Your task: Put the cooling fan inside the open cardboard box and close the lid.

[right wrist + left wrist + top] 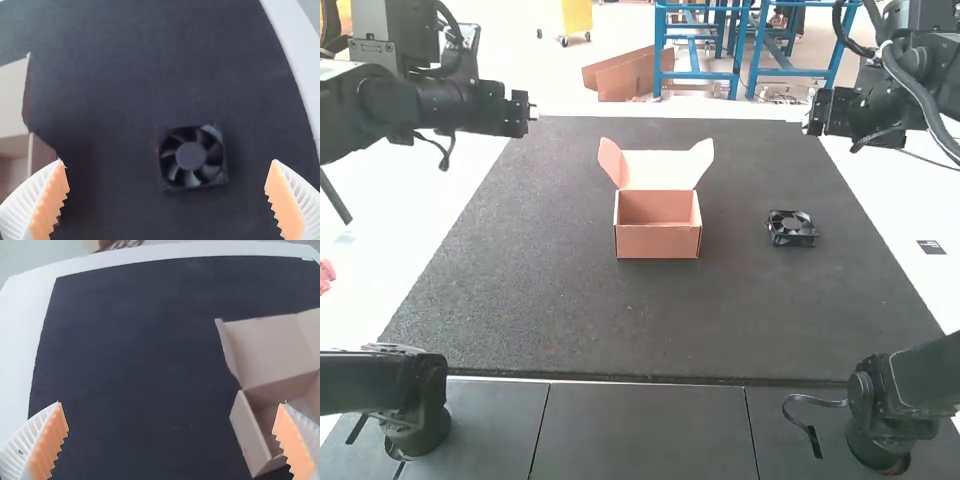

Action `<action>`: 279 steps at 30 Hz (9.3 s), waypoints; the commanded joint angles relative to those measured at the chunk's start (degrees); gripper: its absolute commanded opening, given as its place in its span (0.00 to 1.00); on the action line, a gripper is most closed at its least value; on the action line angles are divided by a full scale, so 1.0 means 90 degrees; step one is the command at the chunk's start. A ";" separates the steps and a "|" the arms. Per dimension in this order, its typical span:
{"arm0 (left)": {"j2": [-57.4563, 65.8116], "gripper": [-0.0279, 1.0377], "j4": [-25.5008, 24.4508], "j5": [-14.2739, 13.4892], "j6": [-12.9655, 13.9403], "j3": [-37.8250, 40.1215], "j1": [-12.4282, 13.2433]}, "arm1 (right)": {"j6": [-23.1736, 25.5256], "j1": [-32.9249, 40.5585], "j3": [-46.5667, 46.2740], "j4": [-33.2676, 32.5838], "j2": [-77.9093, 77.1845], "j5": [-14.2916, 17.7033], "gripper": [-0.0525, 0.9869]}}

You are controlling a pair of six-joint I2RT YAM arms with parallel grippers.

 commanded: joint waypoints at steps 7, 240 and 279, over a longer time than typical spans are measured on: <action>-0.0061 0.94 -0.0656 0.0069 0.0087 0.0256 -0.0691 | 0.0403 -0.0698 0.0637 -0.0750 0.0864 0.0041 0.92; -0.0637 0.94 -0.0940 0.0059 -0.0040 -0.0330 -0.1180 | 0.3362 0.2964 0.2063 -0.3084 0.0766 -0.2303 0.04; -0.0872 0.94 -0.1438 0.0059 -0.0275 -0.0154 -0.1180 | 0.2717 0.2583 0.4524 -0.2566 0.4897 -0.1629 0.04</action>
